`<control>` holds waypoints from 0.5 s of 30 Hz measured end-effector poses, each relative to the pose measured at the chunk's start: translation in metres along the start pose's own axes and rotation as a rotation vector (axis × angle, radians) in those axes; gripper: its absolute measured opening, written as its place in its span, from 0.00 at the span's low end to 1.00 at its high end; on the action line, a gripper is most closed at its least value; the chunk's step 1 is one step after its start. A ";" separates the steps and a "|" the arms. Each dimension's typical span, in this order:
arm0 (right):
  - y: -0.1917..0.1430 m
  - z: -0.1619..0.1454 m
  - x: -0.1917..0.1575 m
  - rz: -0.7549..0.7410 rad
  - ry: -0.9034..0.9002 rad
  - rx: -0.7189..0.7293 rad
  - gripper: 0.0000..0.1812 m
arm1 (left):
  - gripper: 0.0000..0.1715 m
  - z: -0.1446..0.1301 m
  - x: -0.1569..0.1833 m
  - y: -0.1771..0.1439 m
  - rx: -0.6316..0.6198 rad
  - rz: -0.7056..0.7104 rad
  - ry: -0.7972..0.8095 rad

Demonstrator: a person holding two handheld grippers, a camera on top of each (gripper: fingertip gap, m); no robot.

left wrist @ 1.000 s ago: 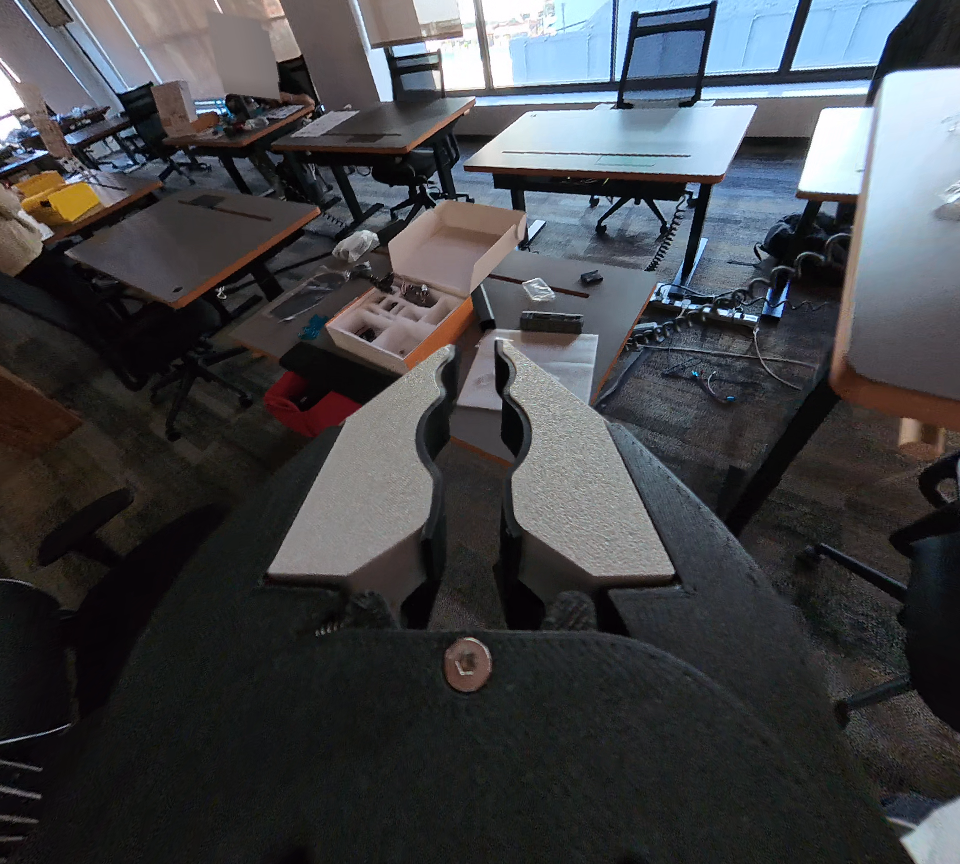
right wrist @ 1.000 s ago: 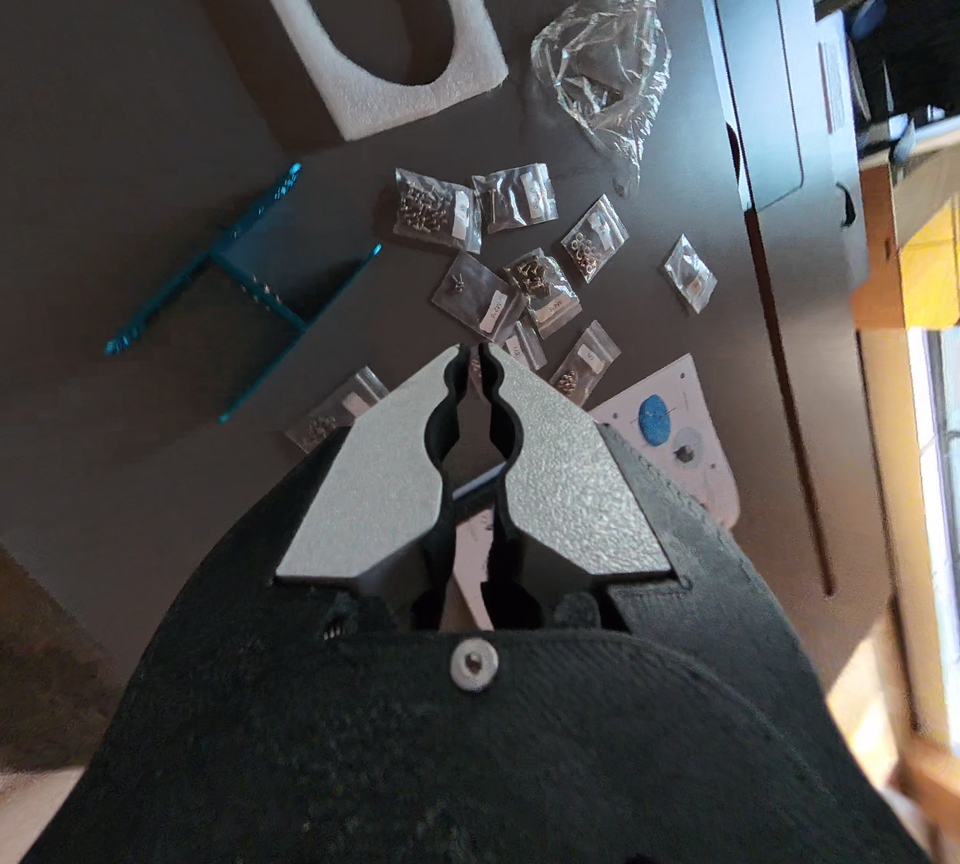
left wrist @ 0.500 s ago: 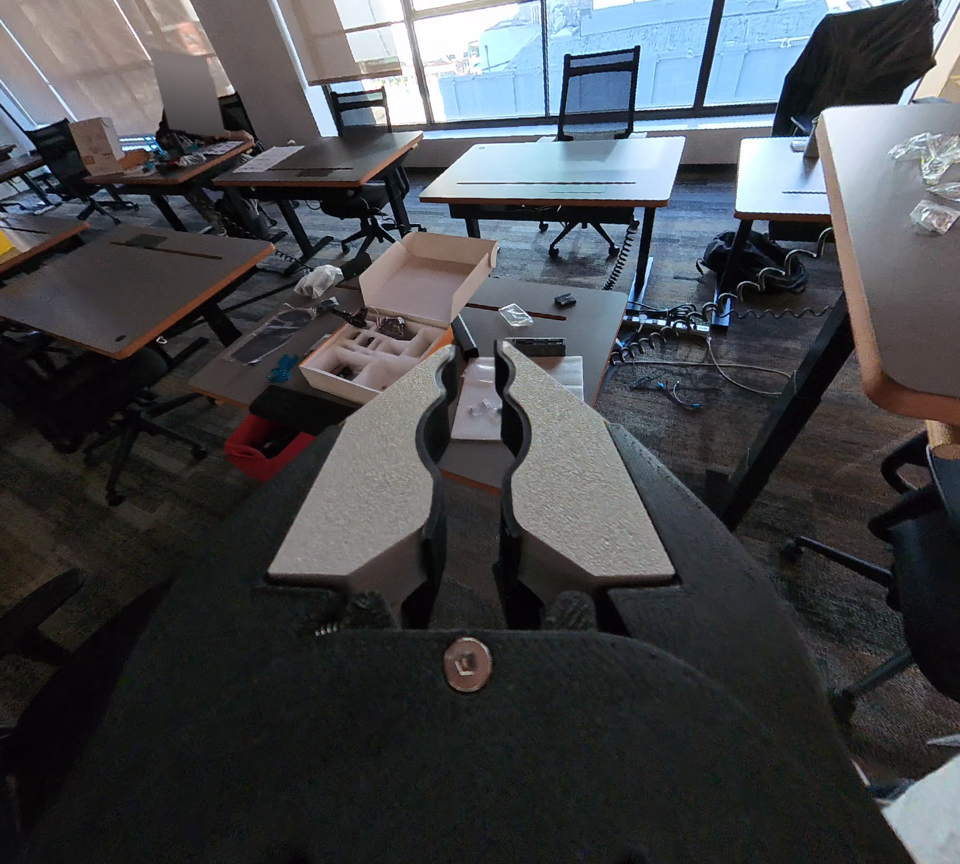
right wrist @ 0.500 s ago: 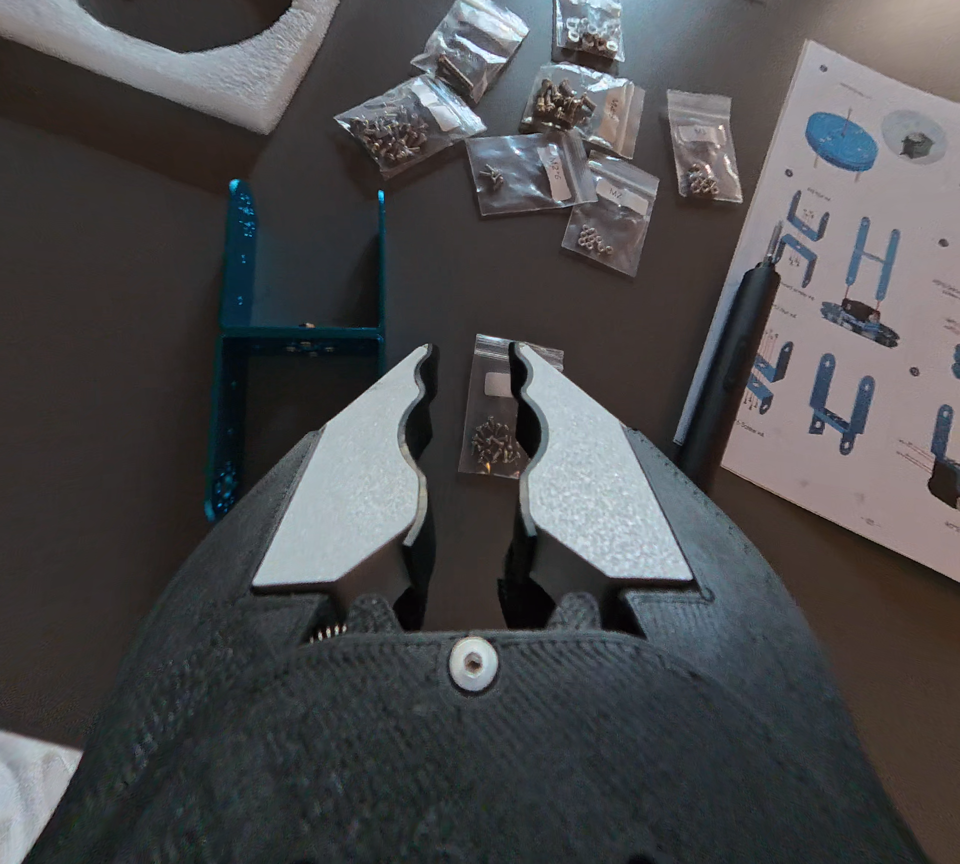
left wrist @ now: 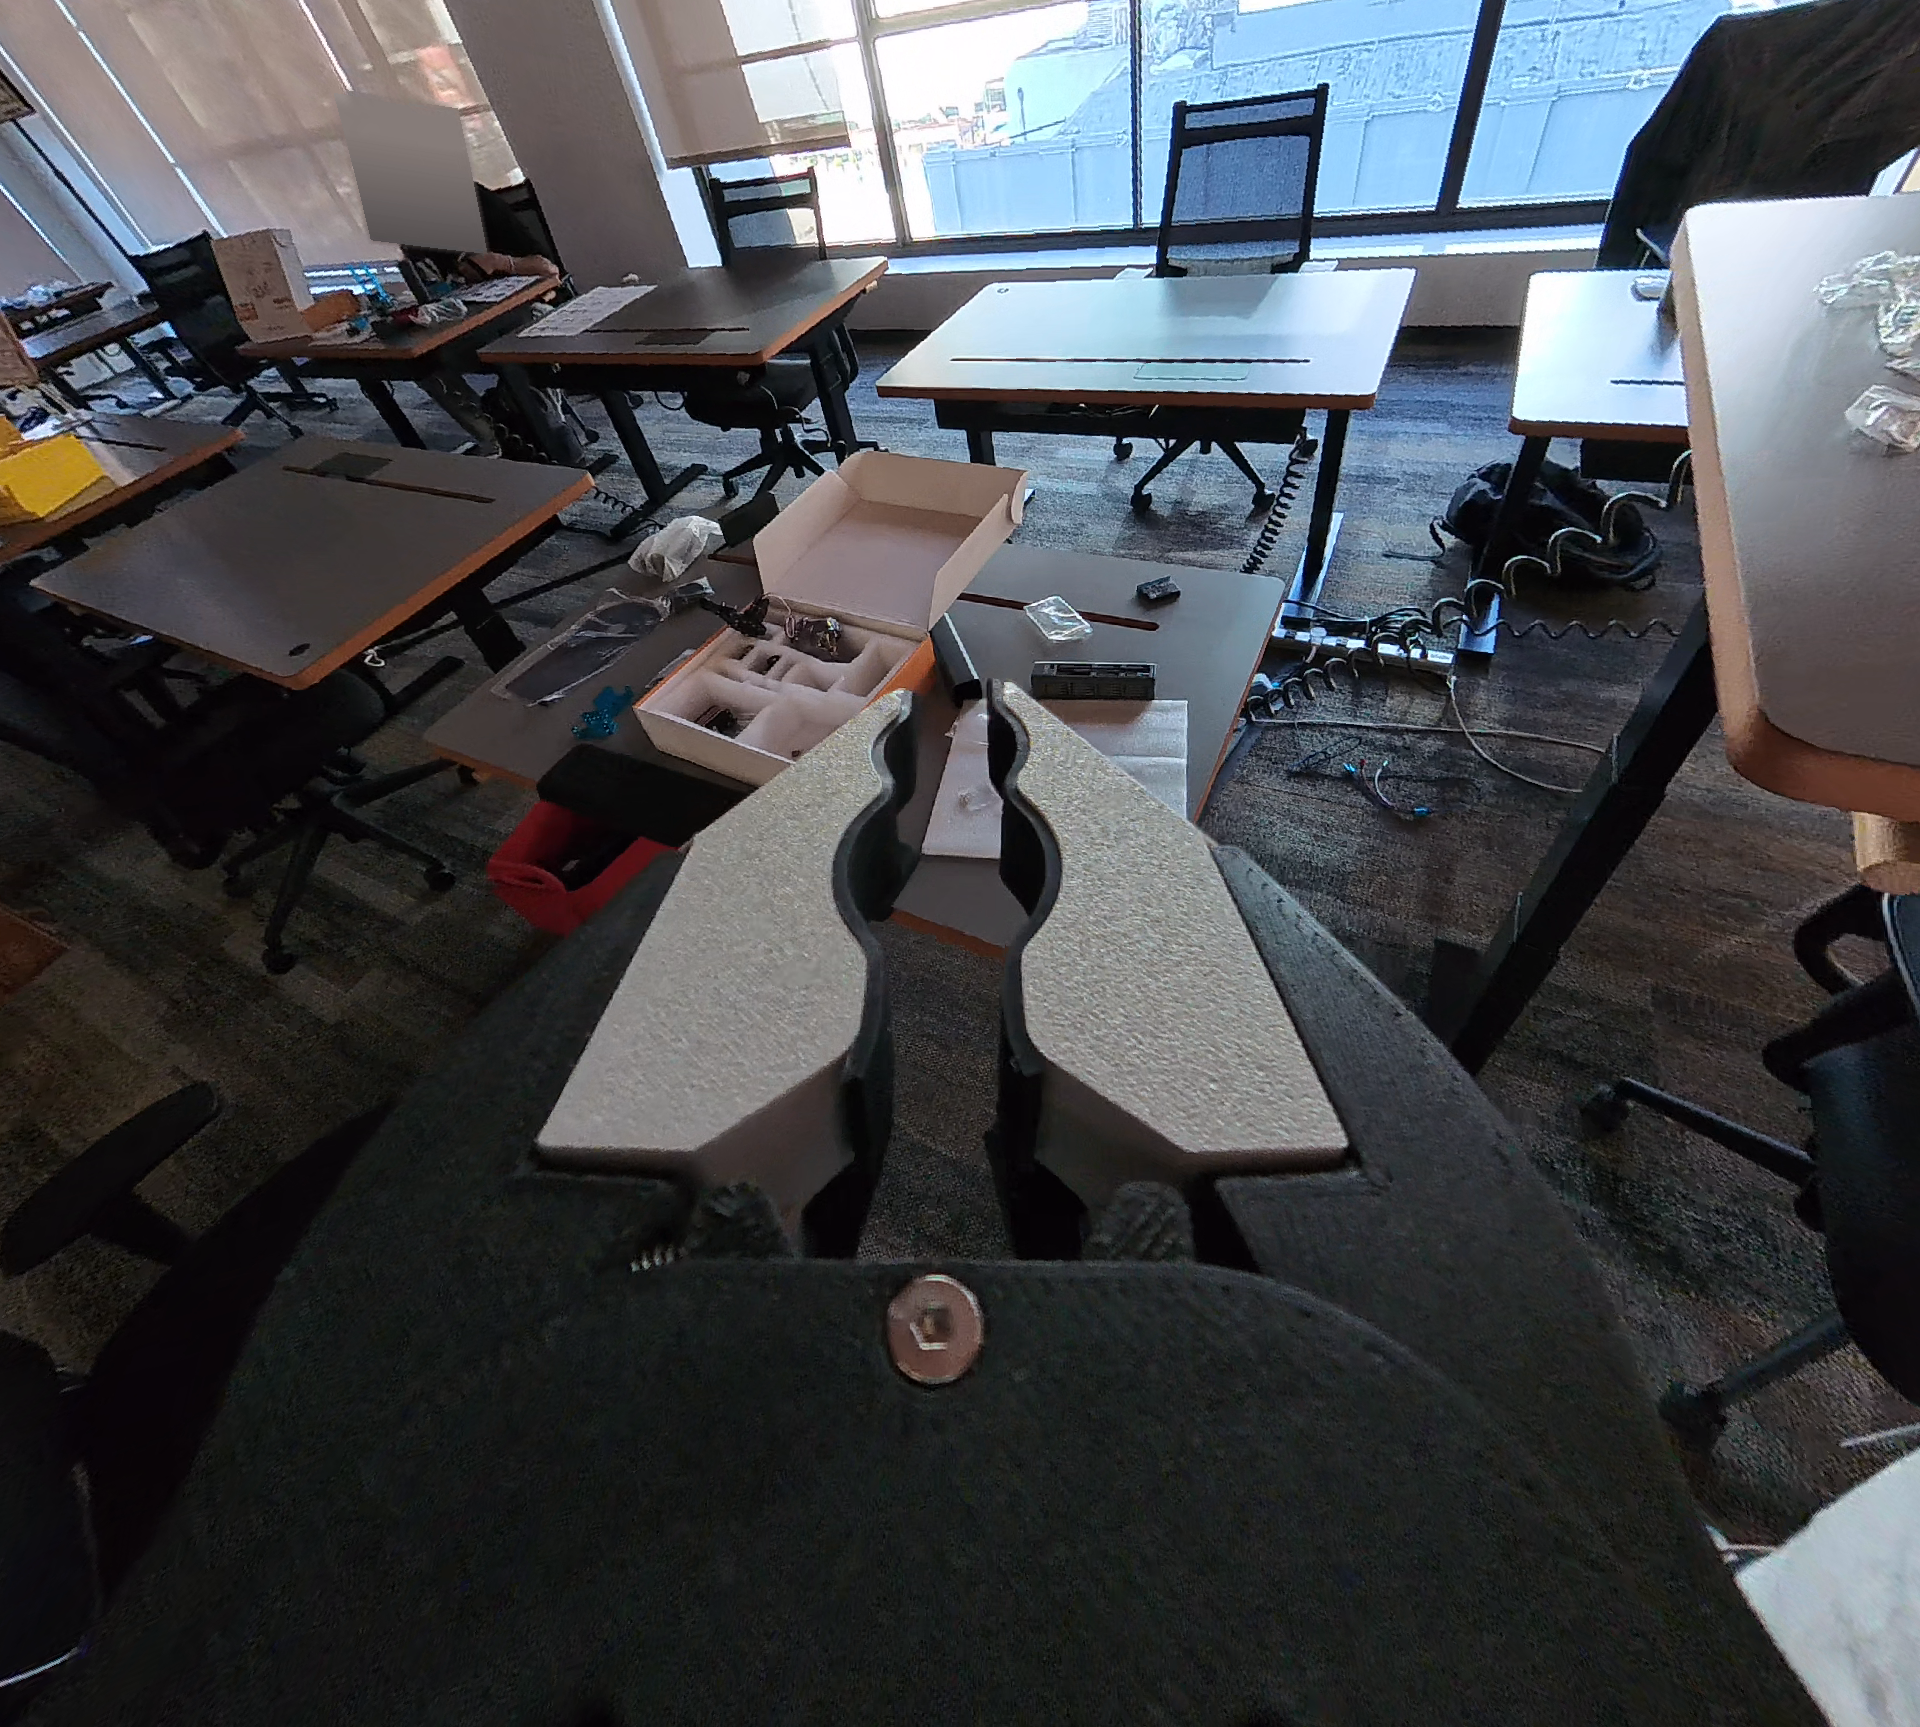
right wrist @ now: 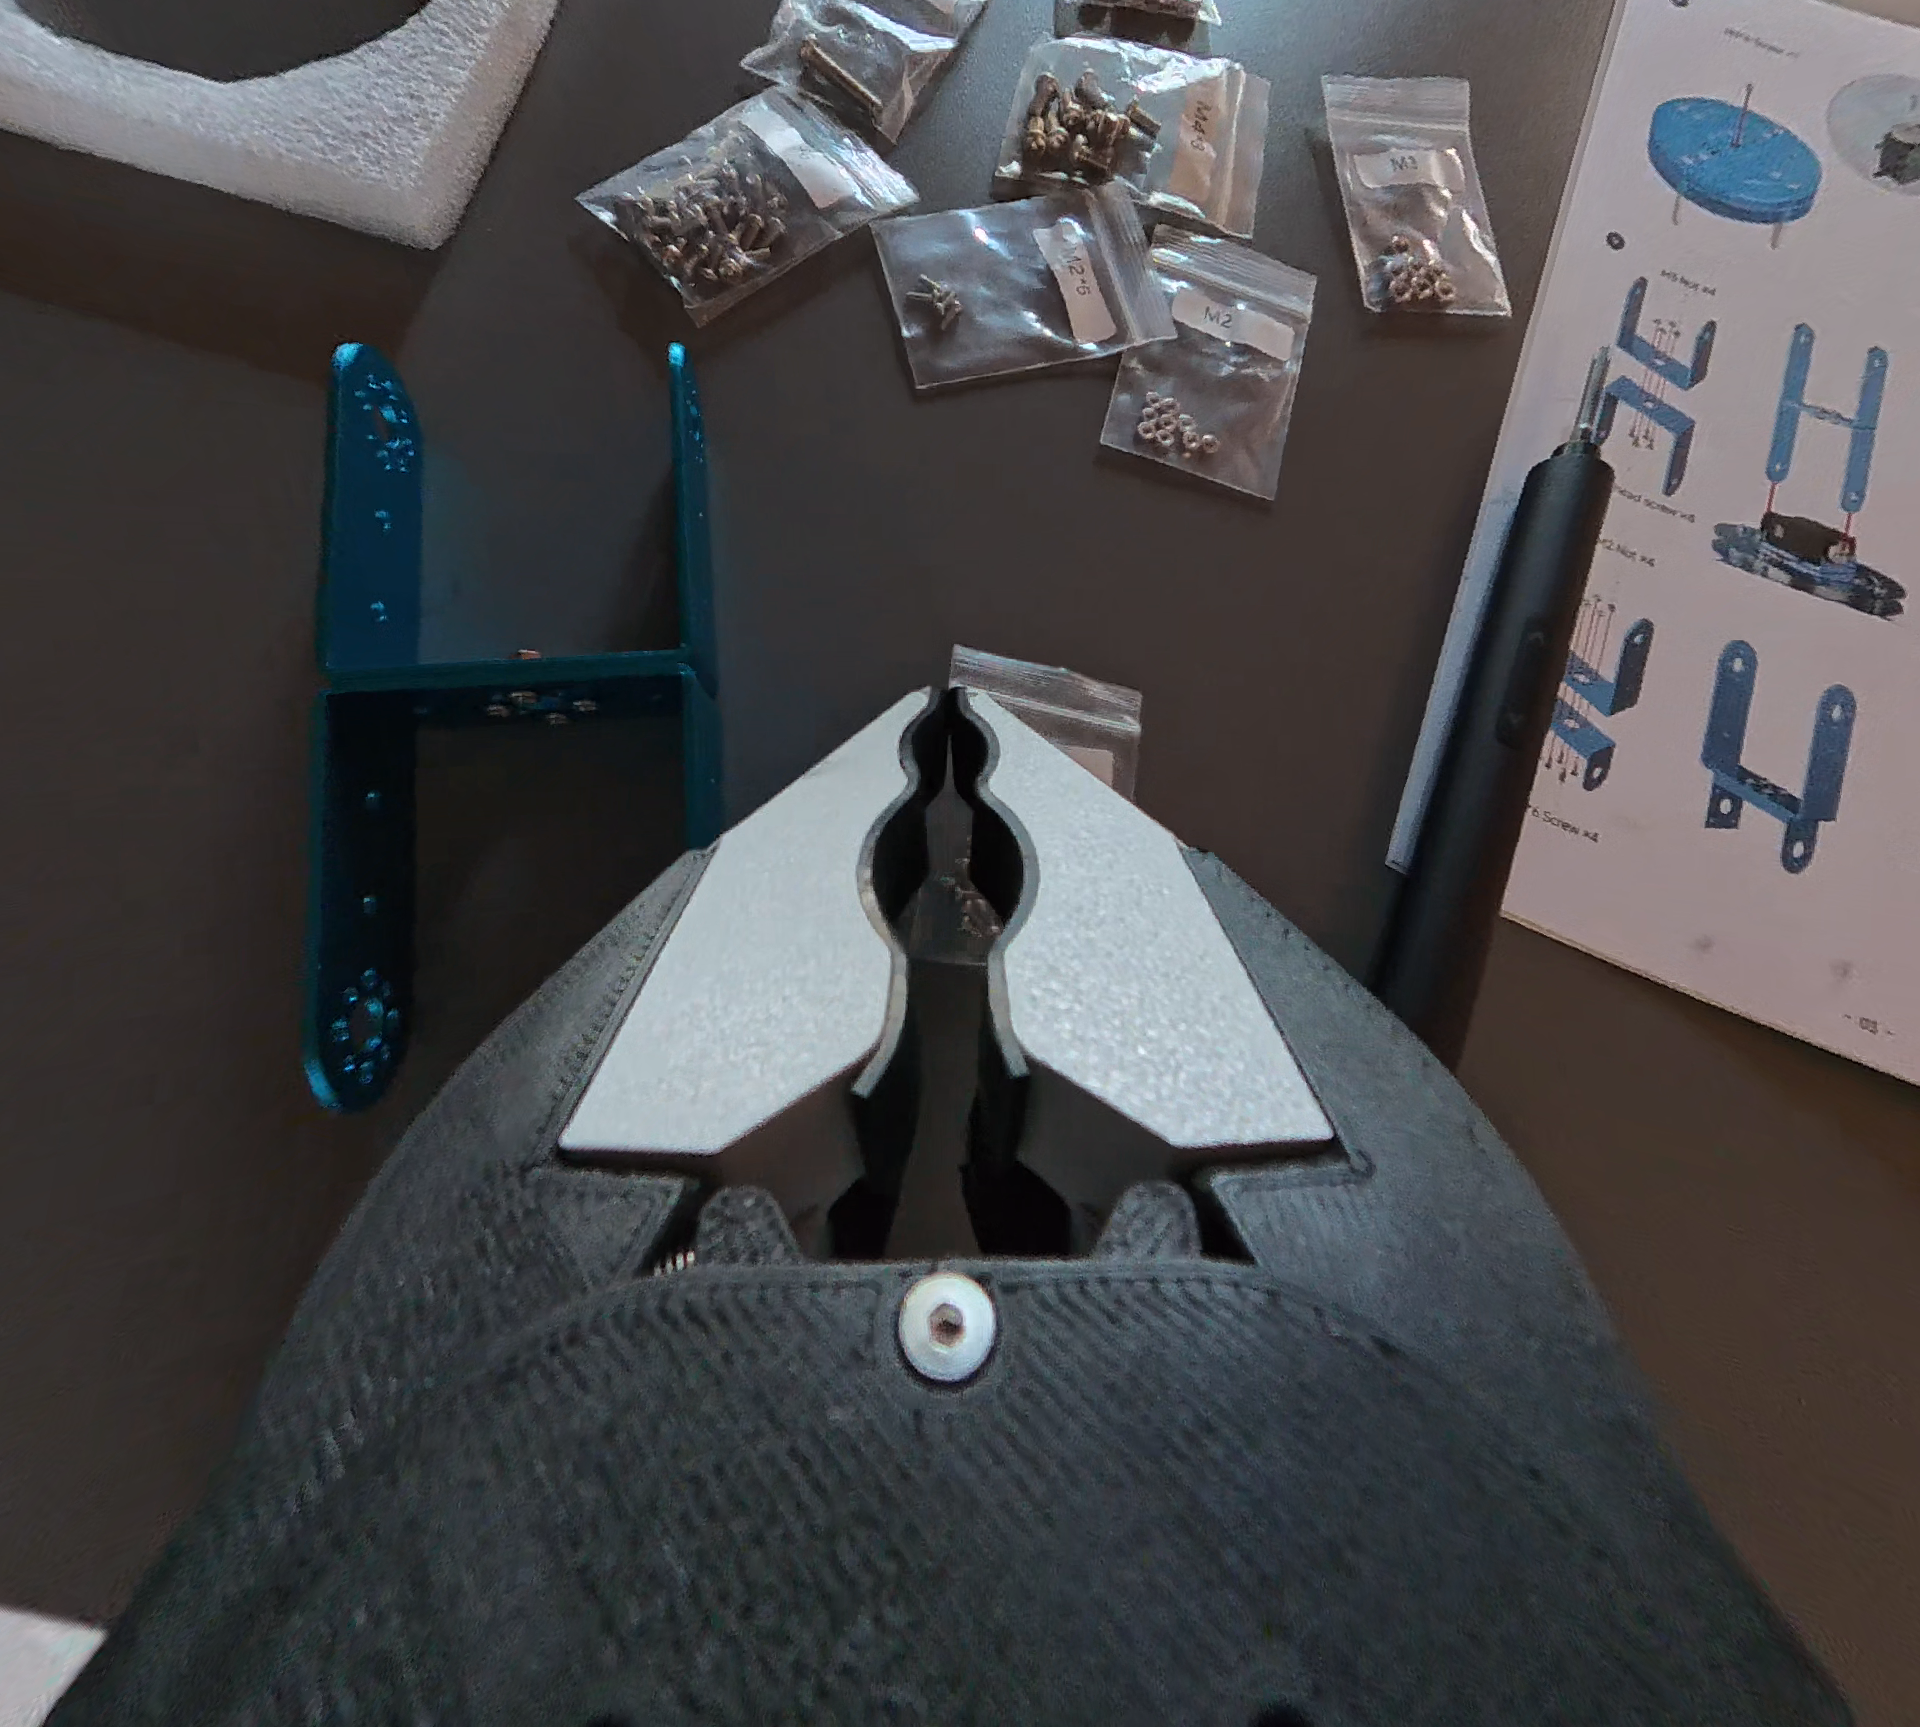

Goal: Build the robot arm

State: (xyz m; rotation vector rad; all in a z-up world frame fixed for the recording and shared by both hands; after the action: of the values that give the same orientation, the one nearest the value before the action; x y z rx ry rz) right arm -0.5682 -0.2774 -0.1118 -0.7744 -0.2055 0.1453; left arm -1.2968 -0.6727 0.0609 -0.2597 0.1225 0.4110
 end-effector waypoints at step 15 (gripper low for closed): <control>-0.005 0.032 0.028 0.637 0.319 0.094 0.00 | 0.06 0.010 0.041 0.014 0.034 -0.101 0.019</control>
State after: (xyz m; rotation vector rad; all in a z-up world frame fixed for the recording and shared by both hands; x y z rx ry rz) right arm -0.5479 -0.2532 -0.0824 -0.7367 0.3563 0.6239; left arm -1.2648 -0.6423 0.0603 -0.2357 0.1341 0.3060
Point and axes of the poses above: each gripper's, where its closed fingertips meet, y out along the fingers, z out of its top, x = y × z across the jaws, the point moved 6 cm from there along -y, back along the fingers
